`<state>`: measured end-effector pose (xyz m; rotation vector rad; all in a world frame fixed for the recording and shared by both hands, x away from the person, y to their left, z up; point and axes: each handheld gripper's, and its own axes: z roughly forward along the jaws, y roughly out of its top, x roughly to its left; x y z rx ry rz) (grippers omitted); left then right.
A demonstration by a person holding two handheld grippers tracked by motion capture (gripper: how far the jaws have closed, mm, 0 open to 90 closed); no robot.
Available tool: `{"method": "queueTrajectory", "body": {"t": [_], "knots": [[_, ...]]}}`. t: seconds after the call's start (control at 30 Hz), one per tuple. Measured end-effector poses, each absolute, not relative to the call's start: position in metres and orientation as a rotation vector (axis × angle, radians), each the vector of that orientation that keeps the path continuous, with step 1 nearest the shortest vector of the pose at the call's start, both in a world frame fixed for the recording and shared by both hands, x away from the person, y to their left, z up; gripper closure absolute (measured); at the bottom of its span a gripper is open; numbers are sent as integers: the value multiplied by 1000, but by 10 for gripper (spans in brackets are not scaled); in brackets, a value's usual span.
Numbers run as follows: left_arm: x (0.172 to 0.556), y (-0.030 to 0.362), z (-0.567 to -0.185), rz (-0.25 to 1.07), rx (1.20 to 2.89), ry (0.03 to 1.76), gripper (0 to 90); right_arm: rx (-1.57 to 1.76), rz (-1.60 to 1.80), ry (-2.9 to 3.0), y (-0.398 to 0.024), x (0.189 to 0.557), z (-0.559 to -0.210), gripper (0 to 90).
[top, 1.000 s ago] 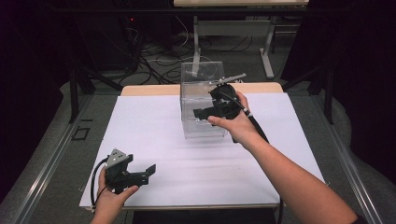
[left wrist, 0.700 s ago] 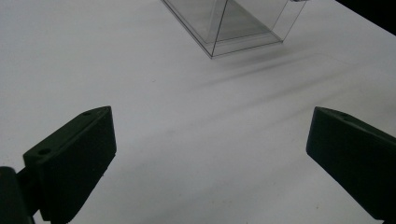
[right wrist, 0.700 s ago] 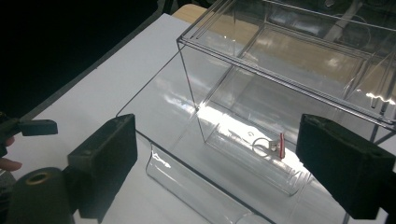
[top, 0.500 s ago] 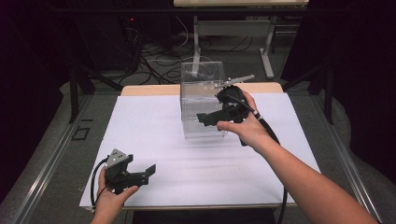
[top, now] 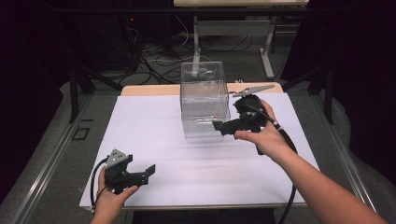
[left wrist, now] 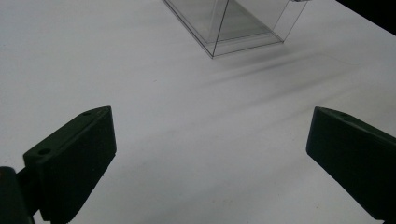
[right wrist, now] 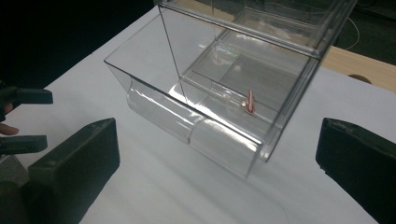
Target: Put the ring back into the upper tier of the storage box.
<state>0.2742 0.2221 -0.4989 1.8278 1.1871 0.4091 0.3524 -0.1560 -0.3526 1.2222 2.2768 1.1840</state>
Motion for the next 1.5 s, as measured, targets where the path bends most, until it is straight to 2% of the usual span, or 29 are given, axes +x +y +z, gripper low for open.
{"method": "queueTrajectory", "body": {"t": [0.43, 1.5], "knots": [[274, 222, -499, 411, 1829, 1189, 18, 1223, 1202, 2239, -190, 321, -368, 0], [275, 223, -500, 408, 1821, 1202, 20, 1391, 1133, 2088, -260, 286, -463, 0]]}}
